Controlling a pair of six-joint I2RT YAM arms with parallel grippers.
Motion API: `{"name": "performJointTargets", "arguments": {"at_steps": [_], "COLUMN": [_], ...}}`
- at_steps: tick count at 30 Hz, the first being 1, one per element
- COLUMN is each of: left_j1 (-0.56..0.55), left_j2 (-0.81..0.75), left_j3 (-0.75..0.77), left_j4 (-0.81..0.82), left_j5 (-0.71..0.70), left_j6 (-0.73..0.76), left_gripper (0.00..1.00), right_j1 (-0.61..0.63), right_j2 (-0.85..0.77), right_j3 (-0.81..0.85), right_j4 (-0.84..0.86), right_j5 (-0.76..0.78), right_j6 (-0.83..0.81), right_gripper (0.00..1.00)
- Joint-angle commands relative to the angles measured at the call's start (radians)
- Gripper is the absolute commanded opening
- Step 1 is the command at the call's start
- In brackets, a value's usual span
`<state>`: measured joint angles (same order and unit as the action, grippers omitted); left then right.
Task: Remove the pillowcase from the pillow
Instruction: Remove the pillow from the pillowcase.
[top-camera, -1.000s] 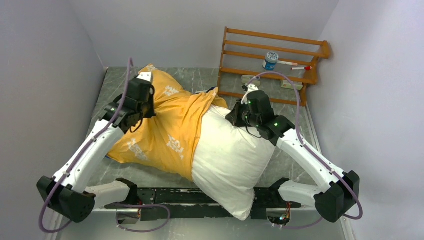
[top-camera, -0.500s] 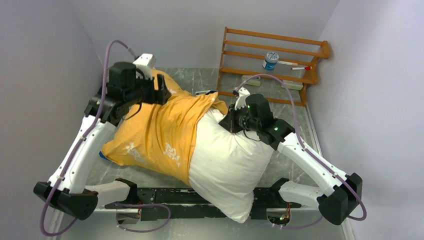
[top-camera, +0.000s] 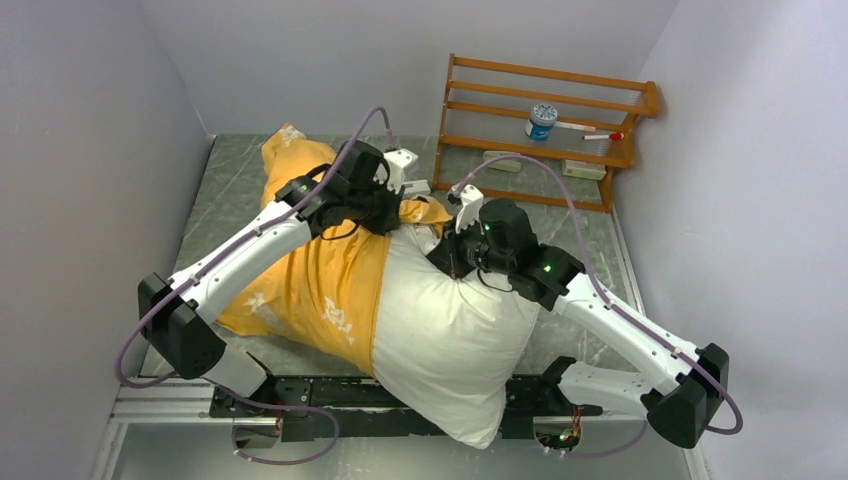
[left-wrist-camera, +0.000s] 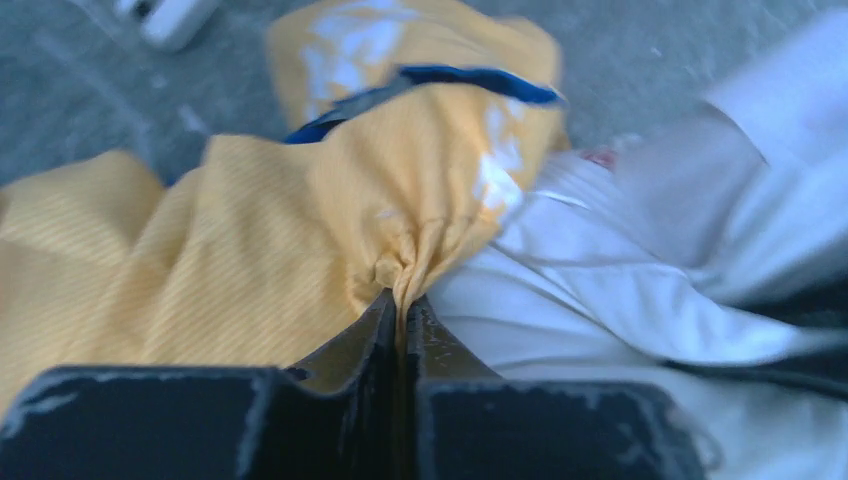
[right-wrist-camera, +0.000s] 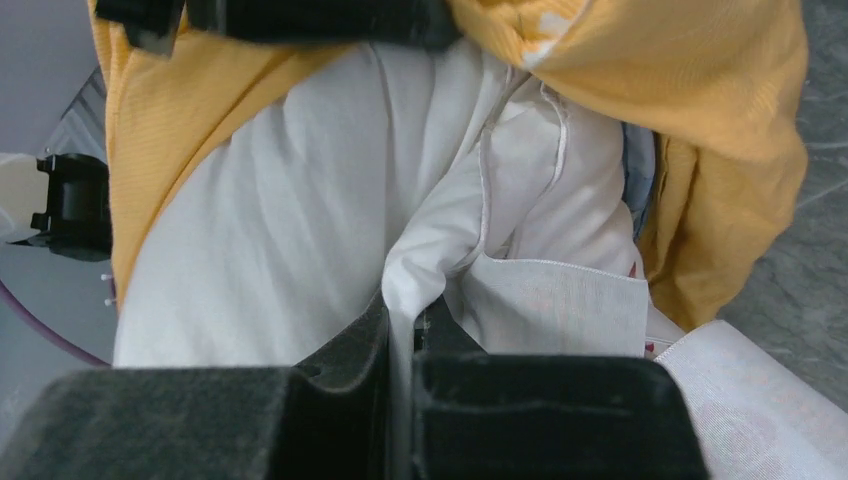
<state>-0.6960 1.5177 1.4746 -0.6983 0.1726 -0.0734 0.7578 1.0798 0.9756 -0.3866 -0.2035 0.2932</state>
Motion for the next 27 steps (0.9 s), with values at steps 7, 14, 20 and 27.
{"name": "performJointTargets", "arguments": {"at_steps": [7, 14, 20, 27], "left_j1": [0.226, 0.339, 0.337, 0.341], "left_j2": [-0.124, -0.145, -0.176, -0.157], "left_j3": [-0.015, -0.042, -0.143, -0.160], "left_j4": [-0.059, -0.077, 0.004, -0.043], "left_j5": [-0.564, -0.501, -0.183, -0.340], "left_j6": [-0.103, -0.078, -0.112, -0.133], "left_gripper": [0.05, 0.05, 0.05, 0.05], "right_j1": [0.094, 0.099, 0.094, 0.095], "right_j2": [-0.026, -0.035, 0.074, 0.065], "right_j3": [-0.054, -0.061, 0.098, 0.378], "right_j4": [-0.035, -0.040, -0.202, -0.317], "right_j5": [-0.130, -0.037, 0.417, 0.379], "right_j6": [-0.002, 0.006, 0.113, 0.028], "right_gripper": [0.00, 0.00, 0.11, 0.68]}}
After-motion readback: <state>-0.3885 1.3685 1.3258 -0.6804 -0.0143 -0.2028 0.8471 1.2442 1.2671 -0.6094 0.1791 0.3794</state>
